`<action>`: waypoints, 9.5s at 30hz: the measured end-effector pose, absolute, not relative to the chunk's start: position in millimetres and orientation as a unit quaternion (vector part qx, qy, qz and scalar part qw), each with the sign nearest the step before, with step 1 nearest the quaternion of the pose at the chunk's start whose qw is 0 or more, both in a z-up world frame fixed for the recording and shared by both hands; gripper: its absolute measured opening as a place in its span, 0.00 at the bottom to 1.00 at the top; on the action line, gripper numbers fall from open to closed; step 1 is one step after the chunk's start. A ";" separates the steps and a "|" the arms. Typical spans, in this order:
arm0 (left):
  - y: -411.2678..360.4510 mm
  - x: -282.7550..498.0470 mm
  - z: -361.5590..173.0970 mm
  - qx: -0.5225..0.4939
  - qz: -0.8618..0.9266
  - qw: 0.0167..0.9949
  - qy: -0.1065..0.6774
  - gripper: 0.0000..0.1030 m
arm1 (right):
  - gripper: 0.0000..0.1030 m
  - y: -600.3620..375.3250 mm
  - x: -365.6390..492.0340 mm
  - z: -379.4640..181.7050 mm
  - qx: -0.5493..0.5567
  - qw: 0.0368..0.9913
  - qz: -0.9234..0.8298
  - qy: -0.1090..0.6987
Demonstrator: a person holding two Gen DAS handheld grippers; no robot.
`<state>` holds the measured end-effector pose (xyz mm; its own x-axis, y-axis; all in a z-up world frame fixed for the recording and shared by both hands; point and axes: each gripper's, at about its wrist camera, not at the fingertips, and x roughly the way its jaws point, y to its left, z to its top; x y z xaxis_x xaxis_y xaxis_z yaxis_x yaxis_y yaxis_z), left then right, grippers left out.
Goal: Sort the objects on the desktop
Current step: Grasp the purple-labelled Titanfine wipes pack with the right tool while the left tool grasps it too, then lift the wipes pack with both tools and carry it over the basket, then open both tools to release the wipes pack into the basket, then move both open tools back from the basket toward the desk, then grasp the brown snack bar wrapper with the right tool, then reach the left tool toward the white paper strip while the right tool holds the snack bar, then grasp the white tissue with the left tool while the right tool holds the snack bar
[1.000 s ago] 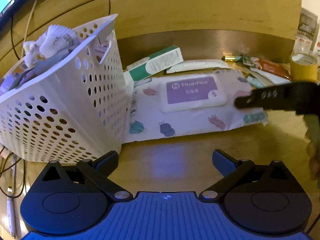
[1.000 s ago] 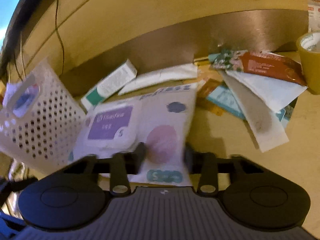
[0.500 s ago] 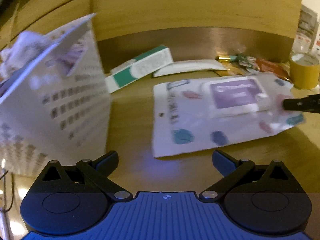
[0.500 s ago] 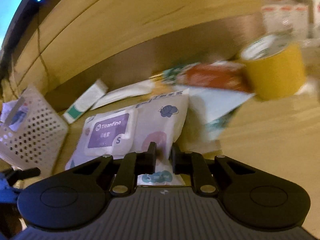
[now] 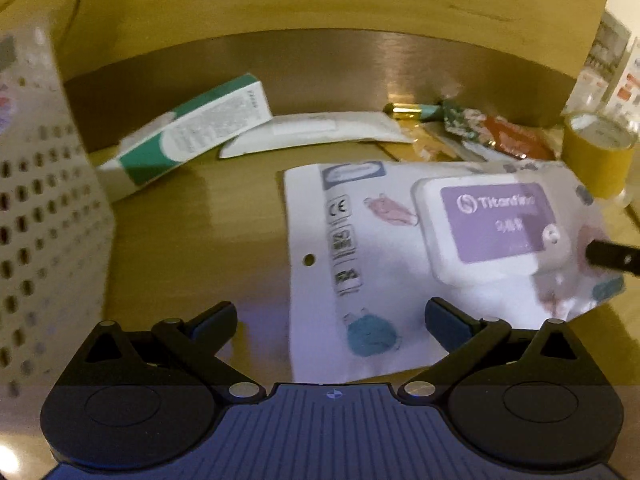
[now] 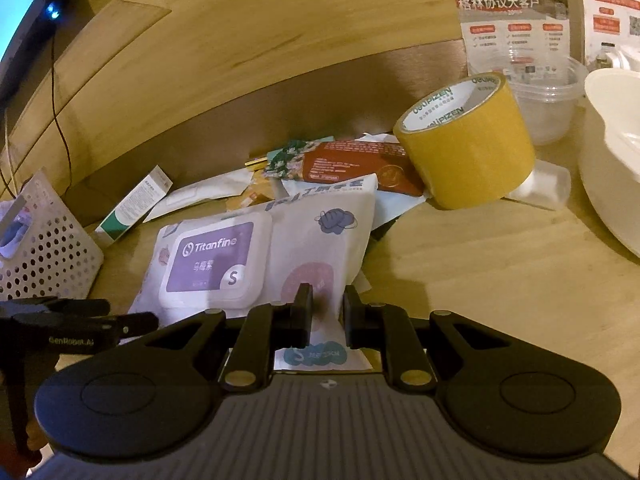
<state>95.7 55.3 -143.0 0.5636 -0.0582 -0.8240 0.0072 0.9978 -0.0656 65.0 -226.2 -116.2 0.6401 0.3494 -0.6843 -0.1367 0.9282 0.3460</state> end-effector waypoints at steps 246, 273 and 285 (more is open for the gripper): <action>-26.7 74.8 -138.6 0.034 -0.041 0.895 0.443 1.00 | 0.50 -252.9 110.9 -108.2 0.207 0.866 0.237 0.388; -29.7 76.8 -139.9 0.035 -0.052 0.898 0.435 1.00 | 0.41 -221.4 89.8 -99.9 -0.029 0.905 0.209 0.368; -100.5 114.7 -172.8 0.064 -0.077 0.888 0.449 0.94 | 0.42 -268.5 81.5 -88.5 0.001 0.921 0.161 0.356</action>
